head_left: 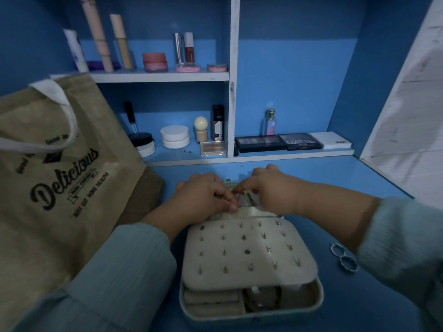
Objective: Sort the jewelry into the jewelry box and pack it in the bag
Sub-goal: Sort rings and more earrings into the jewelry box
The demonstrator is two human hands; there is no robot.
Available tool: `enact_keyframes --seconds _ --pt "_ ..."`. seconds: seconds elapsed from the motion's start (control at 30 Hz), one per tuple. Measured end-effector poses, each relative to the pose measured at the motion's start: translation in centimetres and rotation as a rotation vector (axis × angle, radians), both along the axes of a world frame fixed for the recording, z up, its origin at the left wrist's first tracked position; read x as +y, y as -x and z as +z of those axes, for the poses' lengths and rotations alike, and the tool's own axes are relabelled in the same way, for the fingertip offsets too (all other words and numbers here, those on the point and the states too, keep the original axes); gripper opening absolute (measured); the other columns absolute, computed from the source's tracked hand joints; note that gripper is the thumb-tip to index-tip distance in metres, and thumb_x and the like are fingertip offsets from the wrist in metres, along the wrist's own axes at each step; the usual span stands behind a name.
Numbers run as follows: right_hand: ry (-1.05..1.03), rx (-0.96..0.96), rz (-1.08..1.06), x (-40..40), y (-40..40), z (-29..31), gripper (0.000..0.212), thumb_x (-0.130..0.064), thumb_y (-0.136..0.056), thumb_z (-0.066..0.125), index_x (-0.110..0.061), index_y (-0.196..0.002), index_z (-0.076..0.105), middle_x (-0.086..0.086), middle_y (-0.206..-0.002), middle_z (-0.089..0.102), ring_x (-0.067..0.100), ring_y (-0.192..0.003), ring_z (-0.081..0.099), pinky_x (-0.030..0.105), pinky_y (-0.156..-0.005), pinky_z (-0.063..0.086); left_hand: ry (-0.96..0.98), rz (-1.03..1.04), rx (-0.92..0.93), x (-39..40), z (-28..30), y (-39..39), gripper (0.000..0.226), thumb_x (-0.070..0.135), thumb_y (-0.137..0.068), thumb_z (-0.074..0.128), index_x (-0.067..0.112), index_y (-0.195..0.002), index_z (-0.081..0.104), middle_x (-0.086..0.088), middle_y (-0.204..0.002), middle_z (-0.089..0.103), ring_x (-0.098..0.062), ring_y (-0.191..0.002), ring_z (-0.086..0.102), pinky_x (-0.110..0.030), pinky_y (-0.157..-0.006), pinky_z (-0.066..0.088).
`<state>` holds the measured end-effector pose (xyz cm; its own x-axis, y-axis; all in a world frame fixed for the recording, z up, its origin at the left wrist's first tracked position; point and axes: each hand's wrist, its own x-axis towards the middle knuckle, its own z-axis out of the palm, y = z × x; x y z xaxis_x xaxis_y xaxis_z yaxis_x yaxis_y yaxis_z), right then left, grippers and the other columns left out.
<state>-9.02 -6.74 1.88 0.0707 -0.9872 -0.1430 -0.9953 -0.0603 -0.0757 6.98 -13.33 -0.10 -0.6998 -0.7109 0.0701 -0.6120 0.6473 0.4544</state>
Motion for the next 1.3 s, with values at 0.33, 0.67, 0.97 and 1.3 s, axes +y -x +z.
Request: enact_keyframes --seconds 0.33,0.67,0.97,1.3 --pt "0.034 -0.117 0.058 0.0 1.4 -0.7 0.031 -0.012 -0.089 0.053 -0.035 -0.098 0.072 -0.009 -0.089 0.050 0.022 -0.101 0.044 0.030 -0.098 0.033 -0.004 -0.005 -0.035 -0.2 0.1 0.0 0.027 0.045 -0.073 0.071 0.057 -0.058 0.052 0.020 -0.091 0.045 -0.010 -0.110 0.041 -0.040 -0.104 0.024" --pt "0.063 -0.253 -0.016 0.2 1.5 -0.7 0.028 -0.008 -0.090 0.051 -0.025 -0.098 0.072 -0.022 -0.077 0.045 0.011 -0.095 0.047 0.007 -0.077 0.029 0.014 -0.015 -0.033 -0.2 0.0 0.1 0.026 0.046 -0.074 0.070 0.056 -0.059 0.053 0.021 -0.090 0.048 -0.007 -0.104 0.043 -0.040 -0.101 0.028" --pt "0.066 -0.277 -0.188 1.9 7.1 1.4 0.028 -0.007 -0.089 0.047 -0.029 -0.087 0.065 -0.020 -0.082 0.052 0.000 -0.073 0.049 0.004 -0.063 0.036 0.100 -0.119 -0.295 -0.3 1.9 3.3 0.009 0.051 -0.085 0.057 0.046 -0.090 0.063 0.020 -0.092 0.050 -0.010 -0.108 0.043 -0.031 -0.090 0.025" --pt "-0.157 0.004 -0.414 4.6 15.0 3.0 0.022 -0.025 -0.085 0.061 -0.024 -0.105 0.068 -0.004 -0.109 0.064 0.015 -0.099 0.059 0.025 -0.088 0.047 0.197 -0.378 -0.478 0.5 4.5 12.7 0.025 0.053 -0.091 0.044 0.041 -0.104 0.061 0.019 -0.112 0.054 -0.007 -0.116 0.040 -0.032 -0.096 0.020"
